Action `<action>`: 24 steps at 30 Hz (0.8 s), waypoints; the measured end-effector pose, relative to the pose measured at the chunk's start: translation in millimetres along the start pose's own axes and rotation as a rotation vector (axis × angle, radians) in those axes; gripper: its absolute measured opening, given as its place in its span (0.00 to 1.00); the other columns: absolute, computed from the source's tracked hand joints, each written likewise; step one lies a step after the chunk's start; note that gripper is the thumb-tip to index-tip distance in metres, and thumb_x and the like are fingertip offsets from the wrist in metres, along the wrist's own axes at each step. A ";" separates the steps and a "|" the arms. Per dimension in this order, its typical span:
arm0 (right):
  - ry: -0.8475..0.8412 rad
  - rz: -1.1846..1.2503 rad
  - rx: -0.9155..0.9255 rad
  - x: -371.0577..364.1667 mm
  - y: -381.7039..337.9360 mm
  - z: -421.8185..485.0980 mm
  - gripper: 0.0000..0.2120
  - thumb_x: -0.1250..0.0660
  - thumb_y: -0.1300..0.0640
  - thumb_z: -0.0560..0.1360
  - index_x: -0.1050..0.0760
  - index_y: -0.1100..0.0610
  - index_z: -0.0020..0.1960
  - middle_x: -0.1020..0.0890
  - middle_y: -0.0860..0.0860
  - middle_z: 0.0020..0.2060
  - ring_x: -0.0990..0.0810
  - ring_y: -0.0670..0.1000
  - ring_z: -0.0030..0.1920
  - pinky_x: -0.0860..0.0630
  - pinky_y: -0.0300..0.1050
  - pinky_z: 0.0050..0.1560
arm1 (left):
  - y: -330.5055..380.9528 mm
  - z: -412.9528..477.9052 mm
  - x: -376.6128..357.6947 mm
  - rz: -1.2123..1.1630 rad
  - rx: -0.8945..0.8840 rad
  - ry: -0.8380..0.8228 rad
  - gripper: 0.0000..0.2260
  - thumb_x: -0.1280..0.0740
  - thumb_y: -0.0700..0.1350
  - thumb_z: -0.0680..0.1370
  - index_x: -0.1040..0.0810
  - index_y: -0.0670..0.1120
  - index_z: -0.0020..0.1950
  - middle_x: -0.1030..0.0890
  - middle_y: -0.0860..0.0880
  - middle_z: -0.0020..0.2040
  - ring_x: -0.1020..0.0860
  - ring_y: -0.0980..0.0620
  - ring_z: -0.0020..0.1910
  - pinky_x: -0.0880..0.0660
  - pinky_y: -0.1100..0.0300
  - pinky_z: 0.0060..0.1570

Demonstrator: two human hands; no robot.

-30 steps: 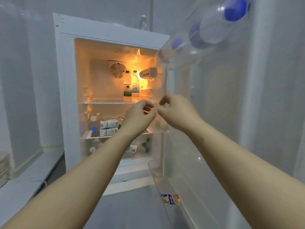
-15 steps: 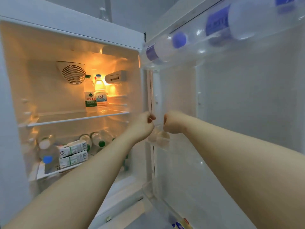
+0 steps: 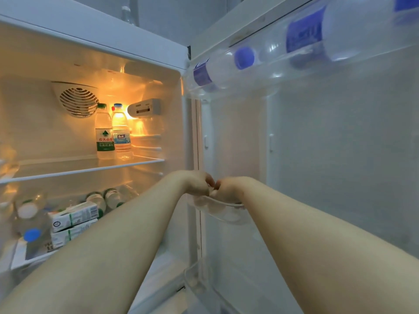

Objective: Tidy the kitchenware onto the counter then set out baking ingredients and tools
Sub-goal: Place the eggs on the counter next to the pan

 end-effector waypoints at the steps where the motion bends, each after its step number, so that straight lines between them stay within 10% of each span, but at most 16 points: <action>1: -0.009 -0.010 -0.001 0.5 0.7 0.9 0.24 0.49 0.50 0.82 0.42 0.59 0.74 0.36 0.58 0.72 0.35 0.58 0.69 0.33 0.47 0.58 | 1.5 1.6 1.2 0.036 -0.001 -0.032 0.20 0.42 0.37 0.78 0.32 0.46 0.70 0.29 0.46 0.68 0.32 0.47 0.67 0.36 0.56 0.65; 8: 0.034 0.066 -0.009 -1.6 8.1 12.0 0.21 0.45 0.53 0.81 0.35 0.62 0.70 0.30 0.57 0.53 0.35 0.51 0.50 0.36 0.40 0.35 | 7.2 11.1 2.3 0.164 -0.004 -0.109 0.20 0.44 0.36 0.78 0.31 0.48 0.70 0.29 0.47 0.67 0.32 0.48 0.66 0.36 0.58 0.61; 14: 0.172 0.171 -0.007 -5.2 19.1 15.1 0.11 0.40 0.52 0.77 0.28 0.58 0.52 0.27 0.55 0.46 0.29 0.55 0.46 0.33 0.42 0.46 | 8.3 12.7 -1.6 0.043 -0.049 0.021 0.18 0.40 0.36 0.76 0.28 0.48 0.65 0.24 0.46 0.61 0.27 0.46 0.60 0.30 0.55 0.58; 24: 0.335 0.302 -0.053 -2.6 40.2 14.4 0.18 0.33 0.57 0.71 0.34 0.58 0.58 0.28 0.56 0.54 0.24 0.56 0.49 0.20 0.53 0.51 | 10.1 8.6 -11.5 -0.240 -0.172 0.311 0.13 0.37 0.35 0.73 0.29 0.45 0.57 0.28 0.51 0.39 0.30 0.54 0.36 0.33 0.64 0.32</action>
Point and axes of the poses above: each hand's wrist, its own z-axis towards the middle knuckle, its own x-axis out of the back of the hand, y = z × x, the point moved 2 cm from there along z, towards the middle knuckle
